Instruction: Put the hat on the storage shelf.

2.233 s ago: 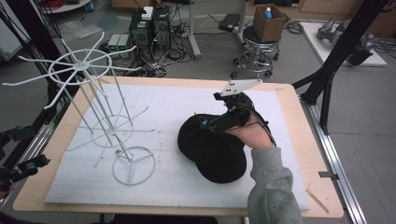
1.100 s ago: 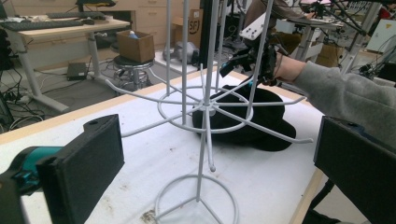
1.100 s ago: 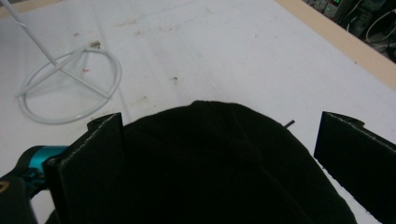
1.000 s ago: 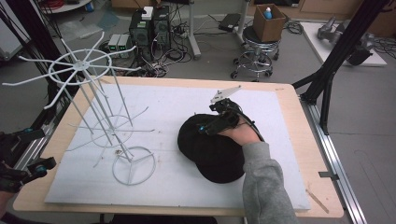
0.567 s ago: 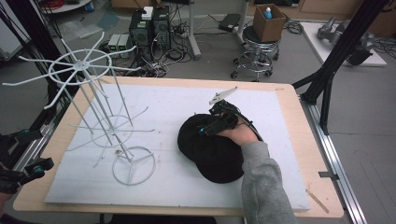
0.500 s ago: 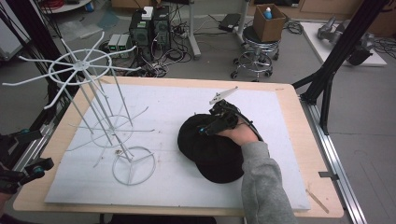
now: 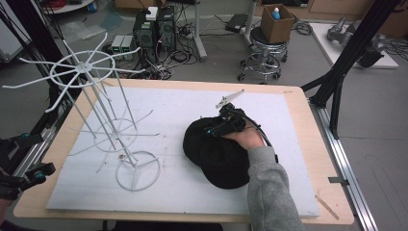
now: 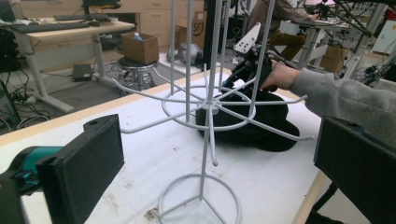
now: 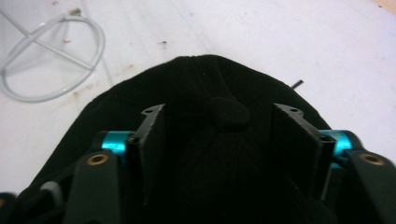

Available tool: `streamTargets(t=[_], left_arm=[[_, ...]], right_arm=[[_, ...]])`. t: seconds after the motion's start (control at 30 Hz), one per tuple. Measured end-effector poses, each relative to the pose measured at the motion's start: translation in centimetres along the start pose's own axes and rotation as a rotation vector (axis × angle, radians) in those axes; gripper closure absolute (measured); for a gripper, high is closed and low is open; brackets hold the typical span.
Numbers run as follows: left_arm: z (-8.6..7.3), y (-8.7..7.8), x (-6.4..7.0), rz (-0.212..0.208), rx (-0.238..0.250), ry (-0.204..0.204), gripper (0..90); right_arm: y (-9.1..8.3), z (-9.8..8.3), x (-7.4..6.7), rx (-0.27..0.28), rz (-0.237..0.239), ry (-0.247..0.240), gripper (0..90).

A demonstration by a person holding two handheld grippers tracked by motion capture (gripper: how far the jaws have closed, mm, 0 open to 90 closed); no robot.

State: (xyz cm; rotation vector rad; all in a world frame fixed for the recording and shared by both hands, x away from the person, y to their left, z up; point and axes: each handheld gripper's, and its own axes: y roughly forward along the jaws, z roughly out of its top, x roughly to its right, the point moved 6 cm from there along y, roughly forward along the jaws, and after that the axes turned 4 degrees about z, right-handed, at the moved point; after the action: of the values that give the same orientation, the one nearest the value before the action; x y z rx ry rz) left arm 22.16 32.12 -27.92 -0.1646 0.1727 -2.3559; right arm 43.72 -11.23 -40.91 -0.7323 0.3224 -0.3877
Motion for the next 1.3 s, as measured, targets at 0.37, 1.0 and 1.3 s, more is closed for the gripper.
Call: streamTargets(t=[0.37,1.0,1.3], left_arm=[[0.1,-0.2,-0.1,-0.005,0.003,-0.006,1.8],[0.0,-0.2,-0.2,-0.002,0.004,-0.017,1.8],[-0.1,-0.2,-0.3,-0.004,0.003,-0.023,1.8]], right_arm=[[-0.4,0.2,-0.2,-0.009,-0.027,-0.038,68.4],[-3.5,1.3,-1.9,0.089,-0.024,-0.094,71.9],[-6.3,2.7,-3.0,0.188,-0.015,-0.122,72.1]])
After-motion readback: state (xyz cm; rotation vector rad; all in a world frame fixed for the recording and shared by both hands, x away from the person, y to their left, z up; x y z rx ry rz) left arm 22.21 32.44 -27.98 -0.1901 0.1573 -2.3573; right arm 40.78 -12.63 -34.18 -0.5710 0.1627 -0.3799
